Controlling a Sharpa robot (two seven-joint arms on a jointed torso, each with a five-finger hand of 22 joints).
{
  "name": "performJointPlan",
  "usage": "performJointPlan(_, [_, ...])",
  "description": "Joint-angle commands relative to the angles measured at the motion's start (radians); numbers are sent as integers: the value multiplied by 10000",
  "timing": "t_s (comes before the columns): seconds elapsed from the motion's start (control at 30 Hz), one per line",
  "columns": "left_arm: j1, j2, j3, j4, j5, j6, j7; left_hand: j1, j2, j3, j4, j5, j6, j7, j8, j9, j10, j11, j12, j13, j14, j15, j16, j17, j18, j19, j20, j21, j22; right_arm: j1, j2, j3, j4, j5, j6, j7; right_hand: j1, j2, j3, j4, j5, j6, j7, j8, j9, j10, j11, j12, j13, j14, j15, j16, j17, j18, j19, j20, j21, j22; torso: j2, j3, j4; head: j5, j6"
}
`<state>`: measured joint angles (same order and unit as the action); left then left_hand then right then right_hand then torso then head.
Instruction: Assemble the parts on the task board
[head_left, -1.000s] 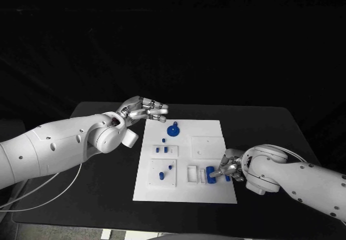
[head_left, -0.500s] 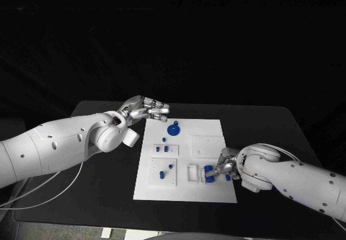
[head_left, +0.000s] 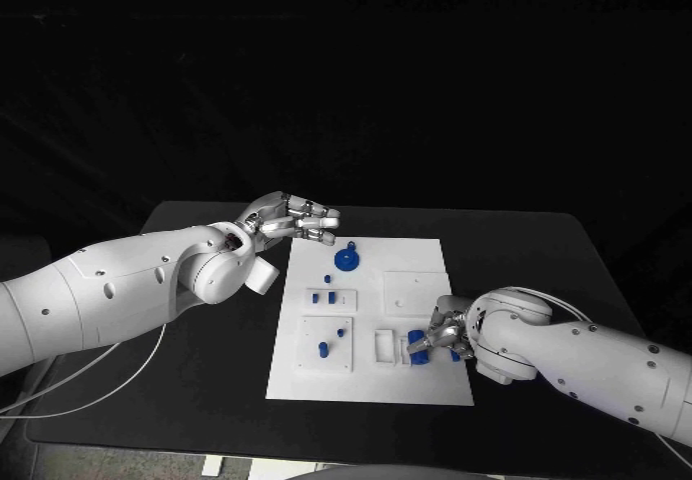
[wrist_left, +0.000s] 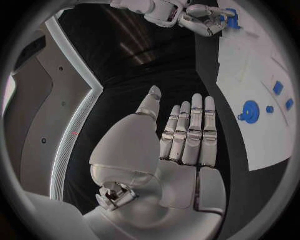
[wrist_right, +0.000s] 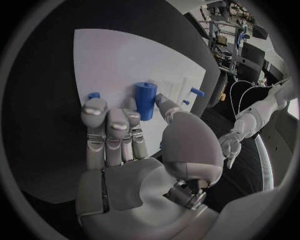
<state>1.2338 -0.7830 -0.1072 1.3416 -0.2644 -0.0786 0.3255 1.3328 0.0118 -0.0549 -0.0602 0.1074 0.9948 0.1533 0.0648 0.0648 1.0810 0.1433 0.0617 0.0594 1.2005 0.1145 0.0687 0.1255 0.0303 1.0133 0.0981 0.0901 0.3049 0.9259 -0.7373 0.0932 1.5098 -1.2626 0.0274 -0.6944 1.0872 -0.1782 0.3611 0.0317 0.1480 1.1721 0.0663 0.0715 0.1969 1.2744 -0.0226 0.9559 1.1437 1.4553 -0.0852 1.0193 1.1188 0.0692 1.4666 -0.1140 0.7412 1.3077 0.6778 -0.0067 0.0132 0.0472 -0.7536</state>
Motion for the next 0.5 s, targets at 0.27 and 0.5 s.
performJointPlan(0.27, [4, 33, 5, -16, 33, 261, -97, -86, -18, -10, 68, -35, -91, 37, 4, 1, -96, 3, -23, 7, -73, -18, -27, 23, 165, 77, -16, 42, -85, -212, 306, -165, -381, 62, 239, -343, -236, 241, 197, -659, 878, -280, 42, -81, -959, -265, -6, -528, -416, 28, -10, -116, -64, -3, 529, 50, -187, 796, 11, 20, -4, 35, 28])
performJointPlan(0.5, [5, 41, 4, -28, -11, 303, -153, -82, -28, -8, 71, -31, -115, 44, 4, 1, -107, 8, -21, 8, -77, -16, -28, 23, 166, 77, -15, 56, -113, -242, 423, -241, -580, 93, 151, -329, -230, 111, 247, -821, 1472, -625, 162, -83, -1076, -531, 58, -934, -785, -52, 33, -284, -157, 36, 493, 98, -415, 763, 9, 20, -7, 29, 18])
